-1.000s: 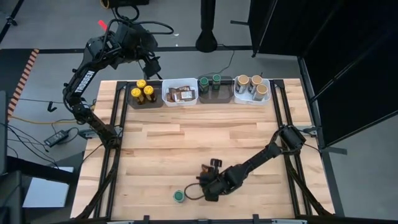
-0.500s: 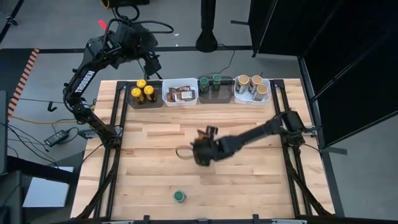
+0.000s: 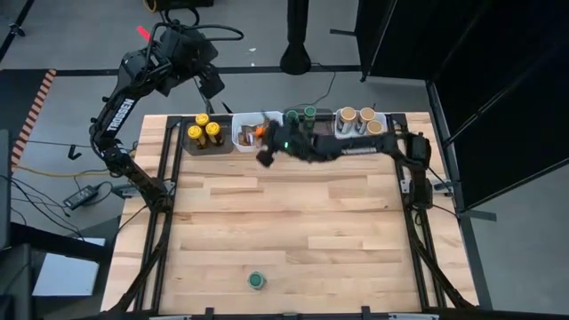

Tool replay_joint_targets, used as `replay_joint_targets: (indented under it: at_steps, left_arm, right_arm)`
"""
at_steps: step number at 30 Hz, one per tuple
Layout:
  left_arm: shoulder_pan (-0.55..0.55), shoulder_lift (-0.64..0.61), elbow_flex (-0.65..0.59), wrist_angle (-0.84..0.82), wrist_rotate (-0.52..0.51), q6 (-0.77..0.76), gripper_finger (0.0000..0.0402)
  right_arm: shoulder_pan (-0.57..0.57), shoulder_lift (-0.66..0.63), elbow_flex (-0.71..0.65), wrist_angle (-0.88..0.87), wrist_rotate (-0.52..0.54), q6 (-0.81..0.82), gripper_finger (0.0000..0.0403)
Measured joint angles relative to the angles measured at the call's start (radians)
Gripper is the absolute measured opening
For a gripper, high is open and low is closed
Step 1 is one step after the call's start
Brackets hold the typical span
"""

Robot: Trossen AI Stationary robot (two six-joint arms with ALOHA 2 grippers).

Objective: Sort spices by type
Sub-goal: Put the orange seasoning pack into the left white bin

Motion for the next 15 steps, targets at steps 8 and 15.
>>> replay_joint_targets:
  at_steps: [8,15]
  left_arm:
    - [0.05,0.0,0.0,0.012,0.0,0.0,0.0346]
    - [0.077,0.0,0.0,0.016,0.015,-0.003,0.0346]
  right_arm:
    - [-0.162,0.0,0.019,-0.011,-0.176,0.053,0.0025]
    - [-0.199,0.014,0.027,0.024,-0.284,0.055,0.0035]
